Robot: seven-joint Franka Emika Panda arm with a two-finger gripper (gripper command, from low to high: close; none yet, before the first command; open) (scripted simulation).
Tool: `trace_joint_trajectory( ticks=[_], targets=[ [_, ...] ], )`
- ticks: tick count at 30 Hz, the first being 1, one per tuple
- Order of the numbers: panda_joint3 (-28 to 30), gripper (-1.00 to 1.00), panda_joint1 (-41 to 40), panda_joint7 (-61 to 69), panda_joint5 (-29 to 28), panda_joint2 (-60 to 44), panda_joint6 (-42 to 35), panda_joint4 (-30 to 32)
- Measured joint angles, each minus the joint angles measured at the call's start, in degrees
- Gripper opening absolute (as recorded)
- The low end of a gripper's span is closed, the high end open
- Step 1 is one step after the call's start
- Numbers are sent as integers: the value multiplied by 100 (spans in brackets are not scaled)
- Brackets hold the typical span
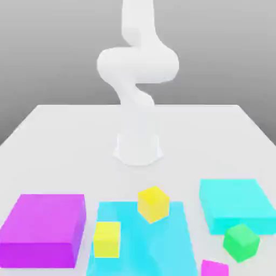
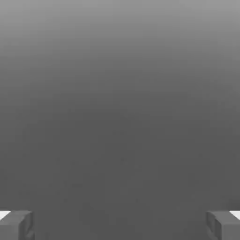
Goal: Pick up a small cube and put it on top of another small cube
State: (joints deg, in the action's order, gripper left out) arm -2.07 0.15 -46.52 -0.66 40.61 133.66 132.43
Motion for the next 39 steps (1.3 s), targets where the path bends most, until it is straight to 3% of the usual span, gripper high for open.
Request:
trace_joint_trajectory(
  ticks=[18,26,31,32,39],
  targets=[
    [-1288,0,455,-736,-803,-3775,1358,472],
    [-1507,0,953,-957,-1011,-5414,1969,685],
    [-1100,0,1355,-1346,-1518,-6454,2689,532],
    [-1013,-100,1427,-1402,-1593,-6596,2798,502],
    [-1019,-100,1422,-1408,-1599,-6599,2802,502]
  ],
)
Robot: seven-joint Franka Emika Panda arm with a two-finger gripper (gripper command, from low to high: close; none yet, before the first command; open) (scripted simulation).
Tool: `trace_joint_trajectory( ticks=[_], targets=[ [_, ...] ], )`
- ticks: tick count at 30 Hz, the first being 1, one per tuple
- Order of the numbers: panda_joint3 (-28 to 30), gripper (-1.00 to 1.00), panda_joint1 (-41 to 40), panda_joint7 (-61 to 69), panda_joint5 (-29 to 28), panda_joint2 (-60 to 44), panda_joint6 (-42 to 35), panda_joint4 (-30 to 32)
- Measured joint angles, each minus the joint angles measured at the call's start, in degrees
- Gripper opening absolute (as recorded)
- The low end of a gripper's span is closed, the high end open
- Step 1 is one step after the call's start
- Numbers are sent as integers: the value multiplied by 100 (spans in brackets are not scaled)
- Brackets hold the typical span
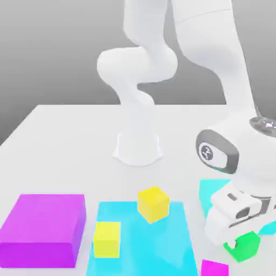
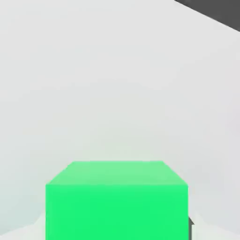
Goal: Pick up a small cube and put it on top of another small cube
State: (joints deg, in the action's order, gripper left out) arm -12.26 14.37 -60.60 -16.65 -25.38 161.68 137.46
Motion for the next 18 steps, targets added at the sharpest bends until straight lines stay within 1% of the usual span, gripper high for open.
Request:
trace_joint_trajectory(
  ticks=[5,10,12,14,15,18],
  targets=[
    [-407,-100,-342,429,576,870,-711,143],
    [-84,-100,-959,734,1048,980,-1661,-745],
    [34,-100,-1000,704,1008,709,-1532,-888],
    [155,-100,-936,617,886,329,-1205,-936],
    [187,100,-916,592,851,227,-1114,-945],
    [187,100,-916,592,851,227,-1114,-945]
  ],
)
